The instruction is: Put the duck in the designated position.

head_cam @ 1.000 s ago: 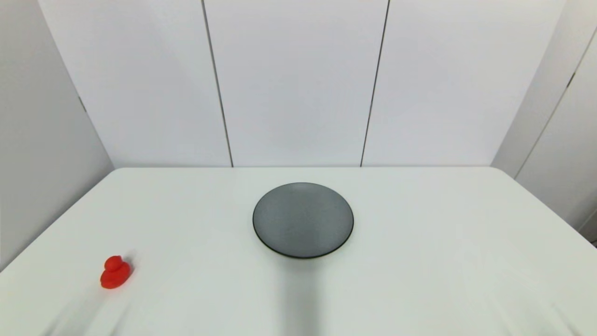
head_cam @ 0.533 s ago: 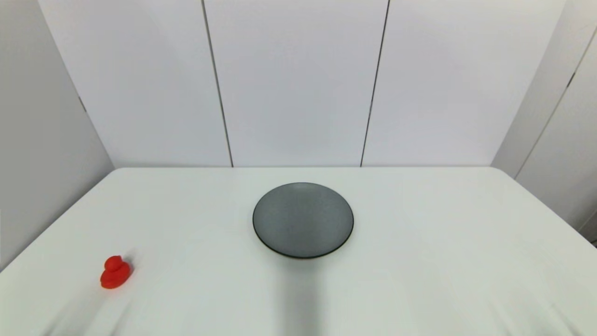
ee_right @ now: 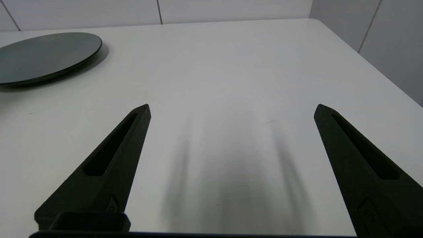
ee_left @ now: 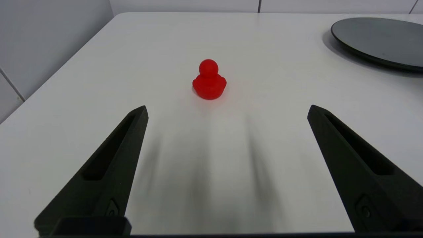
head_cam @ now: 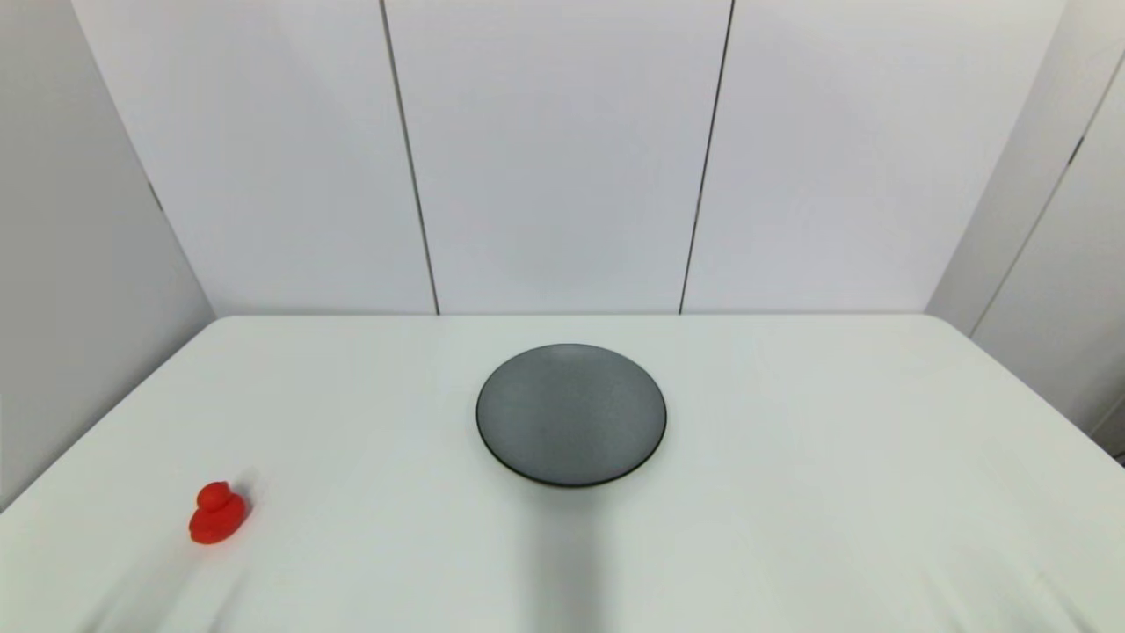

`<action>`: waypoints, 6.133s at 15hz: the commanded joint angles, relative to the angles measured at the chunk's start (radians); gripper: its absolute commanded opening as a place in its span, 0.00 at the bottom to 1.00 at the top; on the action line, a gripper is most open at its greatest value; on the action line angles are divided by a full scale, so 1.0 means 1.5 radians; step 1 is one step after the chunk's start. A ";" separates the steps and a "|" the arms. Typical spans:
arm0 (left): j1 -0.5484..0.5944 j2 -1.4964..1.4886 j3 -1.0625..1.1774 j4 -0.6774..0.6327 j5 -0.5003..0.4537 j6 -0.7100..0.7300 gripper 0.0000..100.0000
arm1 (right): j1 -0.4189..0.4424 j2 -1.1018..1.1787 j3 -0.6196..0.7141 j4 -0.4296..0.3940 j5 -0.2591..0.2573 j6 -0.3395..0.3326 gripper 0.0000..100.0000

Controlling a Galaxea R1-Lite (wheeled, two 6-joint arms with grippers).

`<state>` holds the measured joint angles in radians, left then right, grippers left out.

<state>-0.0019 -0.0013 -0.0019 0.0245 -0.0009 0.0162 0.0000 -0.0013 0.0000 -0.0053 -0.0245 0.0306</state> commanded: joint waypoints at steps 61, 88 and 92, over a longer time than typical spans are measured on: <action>0.020 1.057 -0.494 0.143 0.016 -0.058 1.00 | 0.000 0.001 0.000 -0.001 0.000 0.000 1.00; 0.015 1.063 -0.497 0.146 0.039 -0.057 0.00 | 0.000 0.001 0.000 -0.001 0.000 0.000 1.00; -0.009 1.038 -0.499 0.141 0.039 -0.057 0.00 | 0.000 0.001 0.000 -0.001 0.000 0.000 1.00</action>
<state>0.0077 1.5836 -0.7462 0.2400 0.0572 -0.0683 0.0000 -0.0013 0.0000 -0.0057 -0.0245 0.0302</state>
